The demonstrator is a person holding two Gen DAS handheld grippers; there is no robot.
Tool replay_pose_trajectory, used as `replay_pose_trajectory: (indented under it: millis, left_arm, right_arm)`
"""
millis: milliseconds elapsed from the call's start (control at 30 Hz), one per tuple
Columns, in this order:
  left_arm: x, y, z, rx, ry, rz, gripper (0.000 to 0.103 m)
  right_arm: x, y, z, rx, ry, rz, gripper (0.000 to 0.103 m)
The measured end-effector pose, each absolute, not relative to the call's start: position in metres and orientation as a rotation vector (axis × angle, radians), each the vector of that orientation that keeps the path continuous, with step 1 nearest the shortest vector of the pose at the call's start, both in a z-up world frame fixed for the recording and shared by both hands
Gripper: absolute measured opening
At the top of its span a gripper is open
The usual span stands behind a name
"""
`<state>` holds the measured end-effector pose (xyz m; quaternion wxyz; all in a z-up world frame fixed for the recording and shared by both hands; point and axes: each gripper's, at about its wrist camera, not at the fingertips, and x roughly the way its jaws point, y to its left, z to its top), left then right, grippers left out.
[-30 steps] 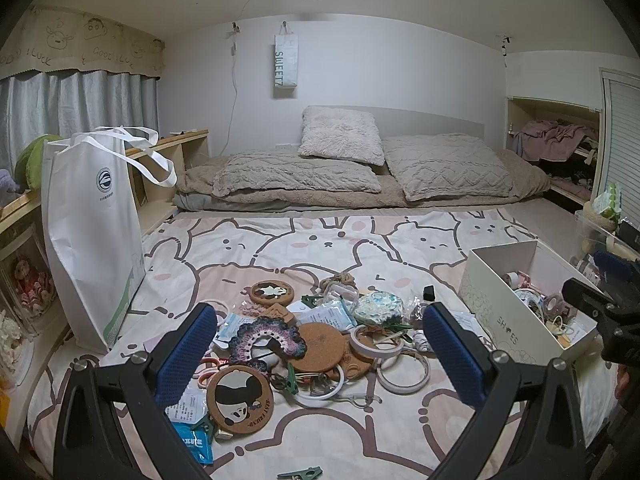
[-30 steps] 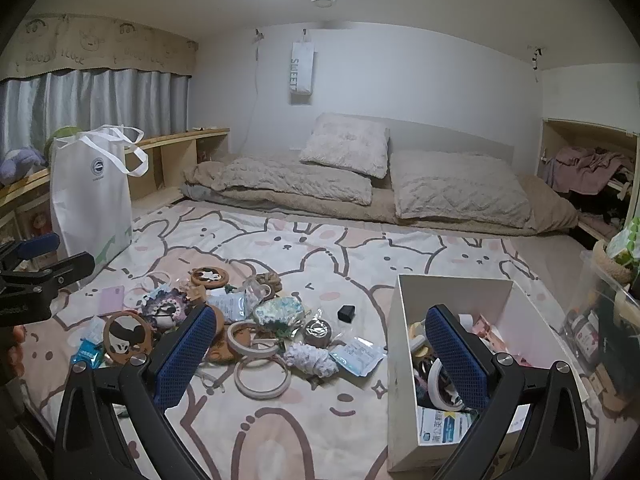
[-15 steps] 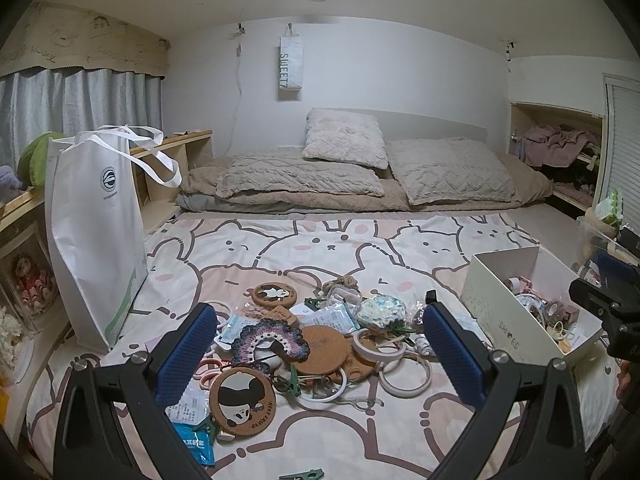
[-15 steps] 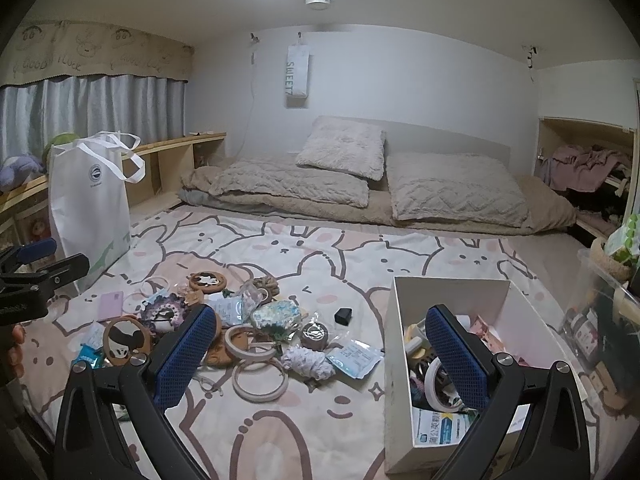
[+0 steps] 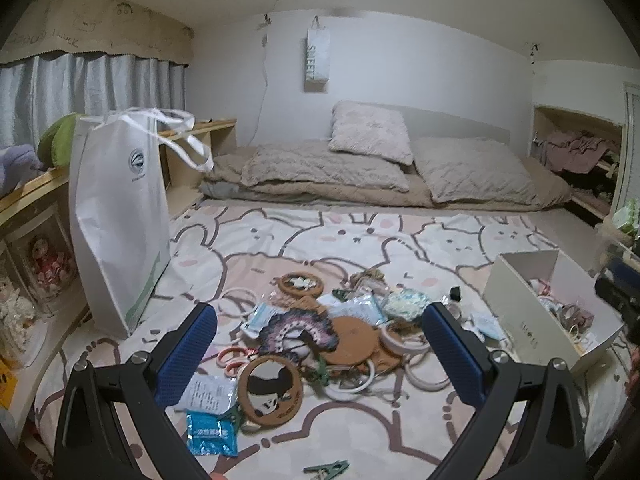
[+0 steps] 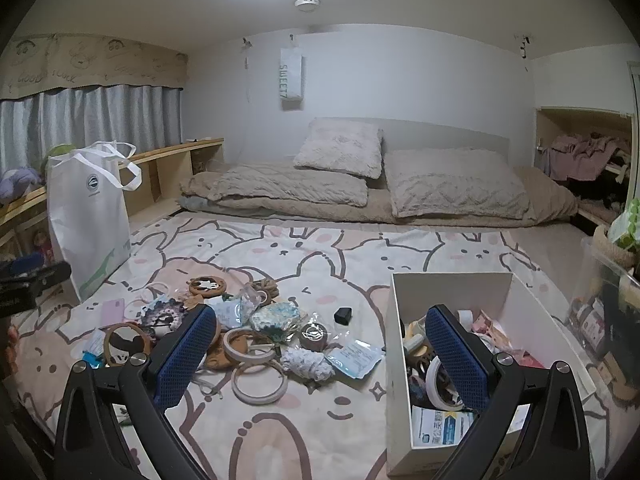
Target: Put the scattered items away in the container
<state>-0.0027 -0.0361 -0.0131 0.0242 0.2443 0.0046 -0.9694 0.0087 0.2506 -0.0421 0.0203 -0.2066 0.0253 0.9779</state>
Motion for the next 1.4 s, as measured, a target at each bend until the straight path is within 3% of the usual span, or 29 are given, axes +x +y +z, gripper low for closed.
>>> replay_pose_trajectory:
  millis: [433, 800, 1200, 1400]
  left_arm:
    - [-0.007, -0.016, -0.092, 1.051, -0.055, -2.877, 0.103]
    - [-0.001, -0.018, -0.170, 1.326, -0.057, -2.735, 0.103]
    - [-0.008, -0.015, -0.200, 1.423, -0.024, -2.684, 0.103]
    - [-0.010, -0.021, -0.214, 1.438, 0.085, -2.639, 0.103]
  right_arm:
    - [0.000, 0.259, -0.058, -0.668, 0.125, 3.039, 0.103]
    - [-0.021, 0.224, -0.094, -0.780, -0.016, 3.093, 0.103]
    - [-0.045, 0.196, -0.152, -1.029, -0.096, 3.066, 0.103]
    - [-0.055, 0.188, -0.184, -1.151, -0.122, 3.027, 0.103]
